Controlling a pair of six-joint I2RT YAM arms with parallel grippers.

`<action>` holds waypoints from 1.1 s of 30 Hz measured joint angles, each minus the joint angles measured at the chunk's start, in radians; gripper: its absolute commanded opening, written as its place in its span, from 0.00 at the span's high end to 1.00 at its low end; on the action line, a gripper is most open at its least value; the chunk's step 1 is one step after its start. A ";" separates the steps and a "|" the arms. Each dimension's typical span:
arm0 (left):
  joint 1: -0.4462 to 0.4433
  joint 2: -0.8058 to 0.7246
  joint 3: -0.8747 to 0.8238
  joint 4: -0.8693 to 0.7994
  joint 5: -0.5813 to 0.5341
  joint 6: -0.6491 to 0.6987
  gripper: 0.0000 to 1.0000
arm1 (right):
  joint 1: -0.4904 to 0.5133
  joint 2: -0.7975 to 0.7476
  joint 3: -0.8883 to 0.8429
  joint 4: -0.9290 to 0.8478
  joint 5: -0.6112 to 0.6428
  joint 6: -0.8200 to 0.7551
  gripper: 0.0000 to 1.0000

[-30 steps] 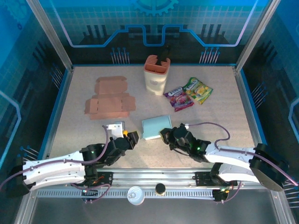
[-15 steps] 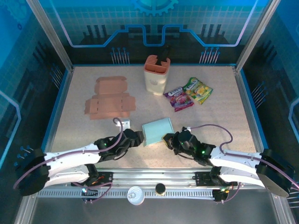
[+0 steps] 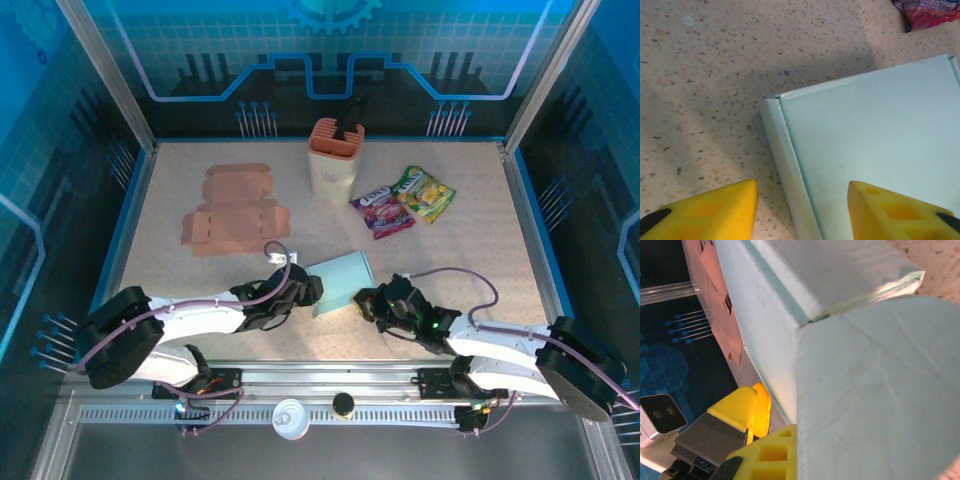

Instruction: Fold the paper box

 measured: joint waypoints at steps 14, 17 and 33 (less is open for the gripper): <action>0.020 0.083 0.000 0.120 0.037 -0.002 0.72 | -0.043 0.021 -0.010 0.033 -0.039 -0.038 0.93; 0.023 0.093 -0.001 0.140 0.037 -0.002 0.74 | -0.058 0.021 -0.010 0.032 -0.051 -0.062 0.87; 0.027 0.104 -0.024 0.209 0.041 -0.002 0.82 | -0.254 -0.276 0.037 -0.394 -0.150 -0.471 0.22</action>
